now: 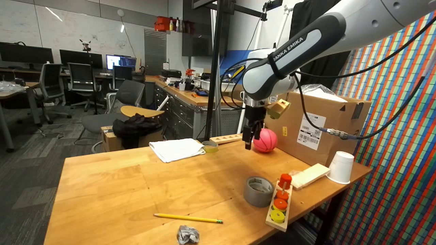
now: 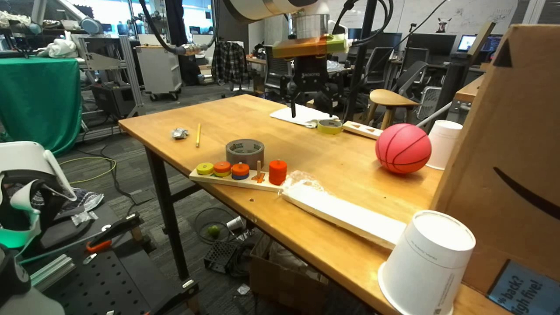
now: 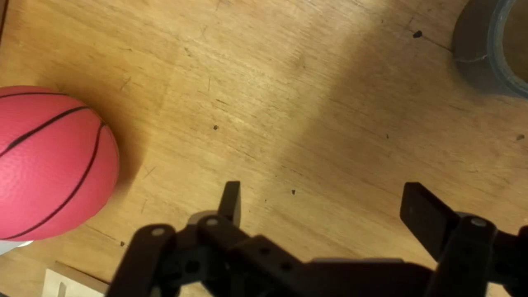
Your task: Move the basketball to the right.
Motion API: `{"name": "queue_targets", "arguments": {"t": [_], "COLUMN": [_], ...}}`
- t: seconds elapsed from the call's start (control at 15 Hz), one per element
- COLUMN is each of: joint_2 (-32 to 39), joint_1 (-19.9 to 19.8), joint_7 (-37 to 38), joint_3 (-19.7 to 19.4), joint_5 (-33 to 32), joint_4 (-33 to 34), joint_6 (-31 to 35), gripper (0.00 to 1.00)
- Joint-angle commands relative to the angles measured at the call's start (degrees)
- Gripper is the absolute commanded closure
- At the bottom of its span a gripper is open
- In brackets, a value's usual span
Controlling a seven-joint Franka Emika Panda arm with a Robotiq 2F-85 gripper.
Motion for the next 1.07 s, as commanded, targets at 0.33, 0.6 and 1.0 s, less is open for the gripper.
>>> {"name": "queue_targets", "arguments": {"t": [0.33,0.6,1.0], "joint_2": [3.8,4.8,4.0], "joint_1": [-2.6,-3.7,-4.6], "joint_7": [-1.4,-0.8,0.1], "joint_3": [-0.7,-1.1,-2.8], "joint_5": [2.7,3.4,1.3], "joint_4": [1.9,2.1,2.1], "joint_6": [-1.4,-2.2,-4.1], "gripper": [0.00,0.00,0.00]}}
